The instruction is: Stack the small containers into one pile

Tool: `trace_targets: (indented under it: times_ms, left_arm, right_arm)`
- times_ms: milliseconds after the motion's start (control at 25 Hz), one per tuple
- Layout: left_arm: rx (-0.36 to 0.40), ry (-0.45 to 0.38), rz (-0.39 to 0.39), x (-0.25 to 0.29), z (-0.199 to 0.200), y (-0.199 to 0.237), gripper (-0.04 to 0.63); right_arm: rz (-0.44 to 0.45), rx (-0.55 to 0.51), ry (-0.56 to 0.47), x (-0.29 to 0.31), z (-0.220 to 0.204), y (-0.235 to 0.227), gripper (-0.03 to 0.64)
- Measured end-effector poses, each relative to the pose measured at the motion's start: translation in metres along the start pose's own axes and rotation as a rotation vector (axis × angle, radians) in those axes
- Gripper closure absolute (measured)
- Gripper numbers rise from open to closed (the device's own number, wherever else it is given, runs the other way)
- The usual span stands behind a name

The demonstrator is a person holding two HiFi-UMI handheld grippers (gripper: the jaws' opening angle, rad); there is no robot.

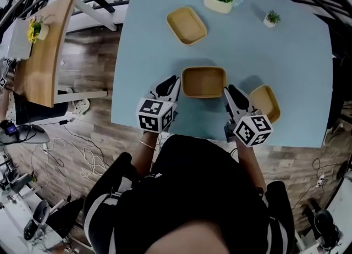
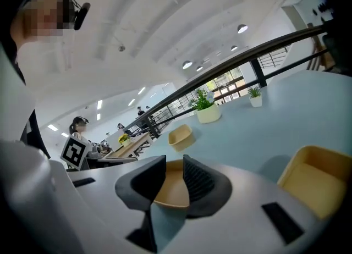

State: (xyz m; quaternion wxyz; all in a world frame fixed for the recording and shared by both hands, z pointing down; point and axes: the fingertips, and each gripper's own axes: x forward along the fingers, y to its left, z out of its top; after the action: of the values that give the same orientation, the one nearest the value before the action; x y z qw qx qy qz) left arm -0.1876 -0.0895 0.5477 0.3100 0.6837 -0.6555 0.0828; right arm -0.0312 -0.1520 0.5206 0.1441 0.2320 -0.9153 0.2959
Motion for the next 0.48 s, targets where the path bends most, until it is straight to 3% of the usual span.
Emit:
trace_targets:
  times_ms: [120, 200, 480]
  left_arm:
    - [-0.027, 0.012, -0.005, 0.008, -0.005, 0.004, 0.564]
    - [-0.050, 0.031, -0.017, 0.012, -0.010, 0.004, 0.515]
    - [-0.101, 0.135, -0.062, 0.024, -0.040, -0.001, 0.444]
  right_arm:
    - [-0.018, 0.016, 0.012, 0.005, -0.006, -0.009, 0.508]
    - [-0.027, 0.030, 0.028, 0.009, -0.012, -0.013, 0.502]
    - [-0.069, 0.044, 0.090, 0.013, -0.034, -0.025, 0.479]
